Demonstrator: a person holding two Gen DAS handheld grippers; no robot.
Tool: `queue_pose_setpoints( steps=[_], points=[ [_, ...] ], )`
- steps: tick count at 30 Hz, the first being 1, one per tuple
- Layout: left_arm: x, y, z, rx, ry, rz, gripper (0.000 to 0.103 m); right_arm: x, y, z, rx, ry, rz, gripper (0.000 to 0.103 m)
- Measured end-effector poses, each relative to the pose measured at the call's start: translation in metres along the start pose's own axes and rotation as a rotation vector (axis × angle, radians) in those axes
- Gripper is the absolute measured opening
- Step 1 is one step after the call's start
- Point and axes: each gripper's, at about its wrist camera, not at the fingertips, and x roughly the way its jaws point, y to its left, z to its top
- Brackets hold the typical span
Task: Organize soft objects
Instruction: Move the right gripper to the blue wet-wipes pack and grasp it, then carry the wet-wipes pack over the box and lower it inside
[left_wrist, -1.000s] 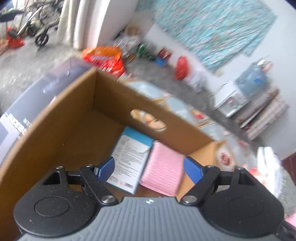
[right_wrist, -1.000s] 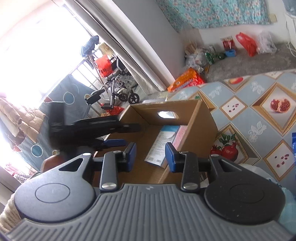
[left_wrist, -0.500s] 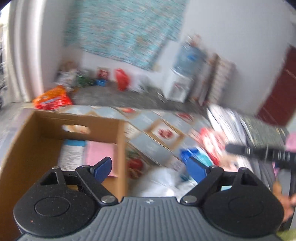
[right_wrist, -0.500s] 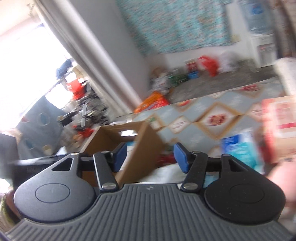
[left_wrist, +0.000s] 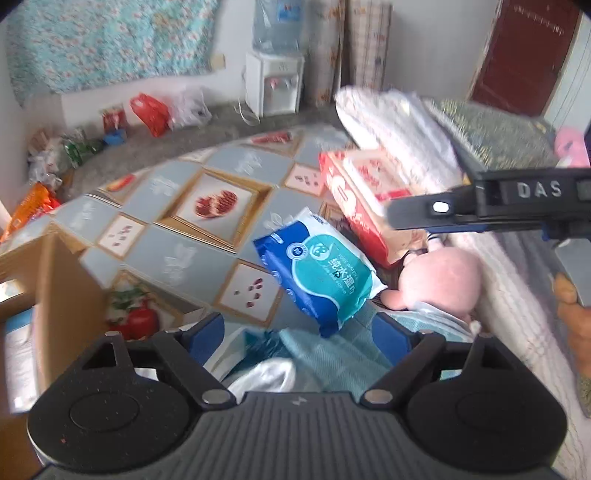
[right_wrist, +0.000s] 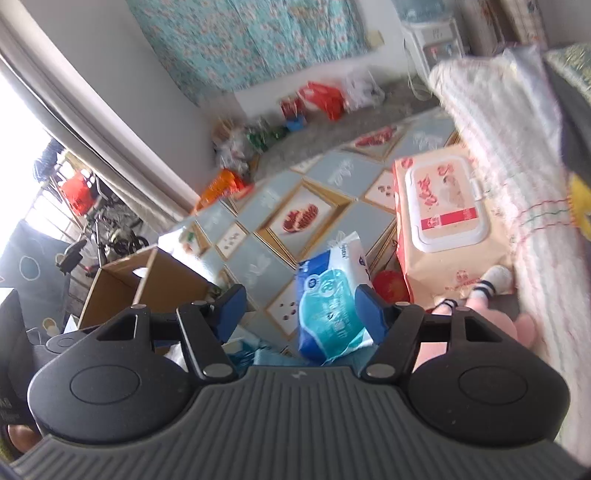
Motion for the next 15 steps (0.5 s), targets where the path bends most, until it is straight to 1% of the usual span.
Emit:
queue_pose_setpoints(
  steps=[2, 4, 7, 10, 15],
  points=[
    [0.022, -0.003, 0.009, -0.007, 0.038, -0.009, 0.083, 0.024, -0.007, 0.009, 0.016, 0.037, -0.006, 0.056],
    [0.042, -0.002, 0.017, -0.019, 0.081, -0.023, 0.079, 0.046, -0.012, 0.019, 0.032, 0.075, -0.016, 0.053],
    [0.066, 0.002, 0.026, -0.055, 0.130, -0.056, 0.077, 0.076, -0.021, 0.027, 0.034, 0.121, -0.046, 0.052],
    [0.087, 0.004, 0.032, -0.064, 0.184, -0.094, 0.077, 0.098, -0.026, 0.032, 0.040, 0.174, -0.072, 0.052],
    [0.108, 0.011, 0.035, -0.113, 0.250, -0.121, 0.078, 0.123, -0.032, 0.034, 0.044, 0.233, -0.086, 0.053]
  ],
)
